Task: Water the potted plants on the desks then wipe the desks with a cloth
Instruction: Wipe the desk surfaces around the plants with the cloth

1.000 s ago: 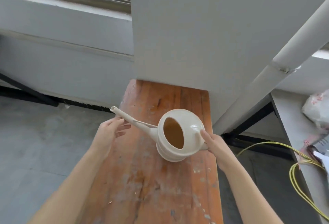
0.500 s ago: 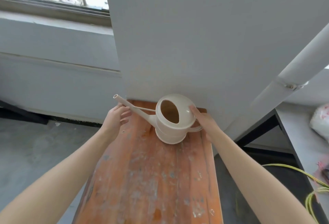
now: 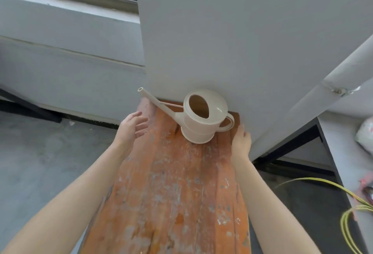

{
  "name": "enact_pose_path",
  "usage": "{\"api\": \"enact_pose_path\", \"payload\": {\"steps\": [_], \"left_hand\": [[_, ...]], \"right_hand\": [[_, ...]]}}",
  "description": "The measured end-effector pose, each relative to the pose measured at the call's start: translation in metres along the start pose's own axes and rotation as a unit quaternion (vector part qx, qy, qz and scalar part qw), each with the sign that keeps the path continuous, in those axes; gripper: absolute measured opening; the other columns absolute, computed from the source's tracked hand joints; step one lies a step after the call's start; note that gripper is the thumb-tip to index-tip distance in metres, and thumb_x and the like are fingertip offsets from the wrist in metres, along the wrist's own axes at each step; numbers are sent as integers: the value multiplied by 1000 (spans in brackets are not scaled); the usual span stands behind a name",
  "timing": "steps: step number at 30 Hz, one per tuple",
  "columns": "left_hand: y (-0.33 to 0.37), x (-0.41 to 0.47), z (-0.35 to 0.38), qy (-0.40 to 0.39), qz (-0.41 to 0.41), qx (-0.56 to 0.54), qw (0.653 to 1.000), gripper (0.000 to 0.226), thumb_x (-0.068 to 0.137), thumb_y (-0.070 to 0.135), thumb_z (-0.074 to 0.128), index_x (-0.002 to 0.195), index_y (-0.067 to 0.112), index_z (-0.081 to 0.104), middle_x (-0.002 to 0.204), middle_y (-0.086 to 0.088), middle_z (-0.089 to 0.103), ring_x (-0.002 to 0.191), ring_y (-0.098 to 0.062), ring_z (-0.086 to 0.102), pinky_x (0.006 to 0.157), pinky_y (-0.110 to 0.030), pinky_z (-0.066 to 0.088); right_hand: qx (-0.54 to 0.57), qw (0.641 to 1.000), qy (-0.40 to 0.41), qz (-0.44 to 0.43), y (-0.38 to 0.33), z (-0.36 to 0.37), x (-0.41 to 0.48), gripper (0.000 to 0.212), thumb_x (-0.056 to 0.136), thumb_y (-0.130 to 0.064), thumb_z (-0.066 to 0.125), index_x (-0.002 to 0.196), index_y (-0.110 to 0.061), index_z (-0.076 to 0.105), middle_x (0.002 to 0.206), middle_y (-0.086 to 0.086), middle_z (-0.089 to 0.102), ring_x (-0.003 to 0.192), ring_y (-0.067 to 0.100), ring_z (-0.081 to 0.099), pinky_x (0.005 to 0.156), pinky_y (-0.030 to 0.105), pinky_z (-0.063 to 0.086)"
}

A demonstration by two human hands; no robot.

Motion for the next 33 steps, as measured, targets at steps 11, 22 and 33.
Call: {"api": "enact_pose_path", "payload": {"steps": [11, 22, 33], "left_hand": [[-108, -224, -99, 174, 29, 44, 983, 22, 91, -3, 42, 100, 3, 61, 83, -6, 64, 72, -20, 60, 63, -12, 48], [-192, -412, -153, 325, -64, -9, 944, 25, 92, -1, 42, 84, 10, 63, 74, -2, 67, 55, -3, 61, 56, -8, 44], [-256, -486, -222, 354, -137, -80, 922, 23, 91, 5, 46, 75, 14, 60, 76, -9, 62, 70, -22, 55, 62, -24, 38]], "right_hand": [[-252, 932, -133, -223, 130, -26, -178, 39, 91, -15, 50, 129, -7, 47, 136, 10, 48, 128, 20, 40, 106, 30, 32], [-231, 751, -359, -505, 180, -10, -323, 32, 80, -26, 49, 110, -15, 48, 107, 16, 66, 106, 15, 46, 95, 26, 39], [-358, 614, -487, -508, 239, -9, -432, 41, 84, -38, 56, 112, -9, 60, 113, 6, 64, 110, 15, 52, 92, 26, 44]]}}
Point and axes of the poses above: each hand's wrist, its own x-axis towards the middle knuckle, its own z-axis out of the palm, y = z × x, the point moved 4 cm from there along x, towards the middle knuckle
